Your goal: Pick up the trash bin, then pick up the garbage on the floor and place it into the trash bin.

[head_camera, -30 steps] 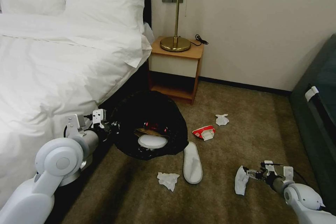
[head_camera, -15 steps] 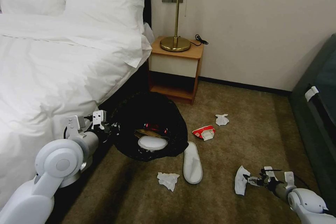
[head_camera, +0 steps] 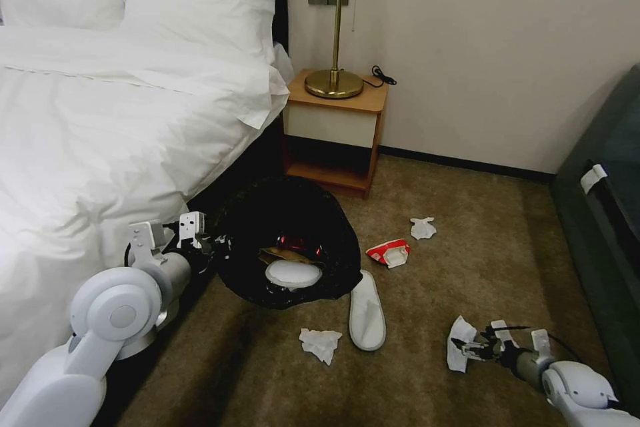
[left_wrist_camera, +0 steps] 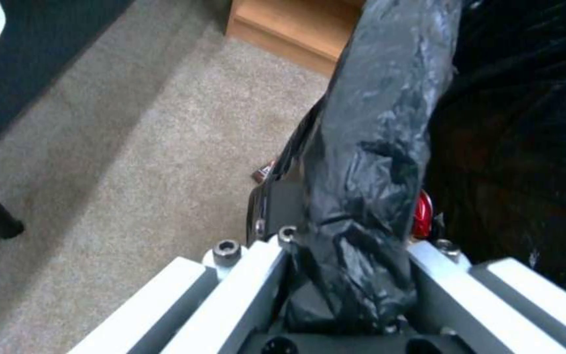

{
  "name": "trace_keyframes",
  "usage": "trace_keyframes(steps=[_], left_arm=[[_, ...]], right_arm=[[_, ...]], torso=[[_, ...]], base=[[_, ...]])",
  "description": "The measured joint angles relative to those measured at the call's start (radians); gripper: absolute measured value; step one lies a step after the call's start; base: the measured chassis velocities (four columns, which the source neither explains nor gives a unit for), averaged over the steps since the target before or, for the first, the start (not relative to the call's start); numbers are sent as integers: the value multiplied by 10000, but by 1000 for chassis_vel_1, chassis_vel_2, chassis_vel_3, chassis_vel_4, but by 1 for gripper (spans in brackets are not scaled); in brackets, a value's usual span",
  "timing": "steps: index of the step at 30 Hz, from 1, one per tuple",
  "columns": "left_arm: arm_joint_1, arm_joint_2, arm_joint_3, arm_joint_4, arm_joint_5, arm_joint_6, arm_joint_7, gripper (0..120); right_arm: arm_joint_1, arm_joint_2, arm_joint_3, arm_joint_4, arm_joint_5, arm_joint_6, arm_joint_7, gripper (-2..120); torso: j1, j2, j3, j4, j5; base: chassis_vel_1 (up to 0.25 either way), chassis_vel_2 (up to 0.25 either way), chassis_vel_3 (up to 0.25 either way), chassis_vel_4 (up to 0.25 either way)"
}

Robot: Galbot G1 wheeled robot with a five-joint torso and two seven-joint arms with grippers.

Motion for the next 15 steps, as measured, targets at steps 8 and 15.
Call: trace_keyframes(steps=[8,15], left_arm=[[-71,-58,12,130,84,0,155,0],[-182,-54,71,261,96,0,241,0]], right_arm=[[290,188,-196,-501,-112,91,301,100],[376,282,-199,-743,-164,152,452,100]], torso=[[0,0,0,0,-3],[0,0,0,0,-3]], base=[[0,0,0,0],[0,0,0,0]])
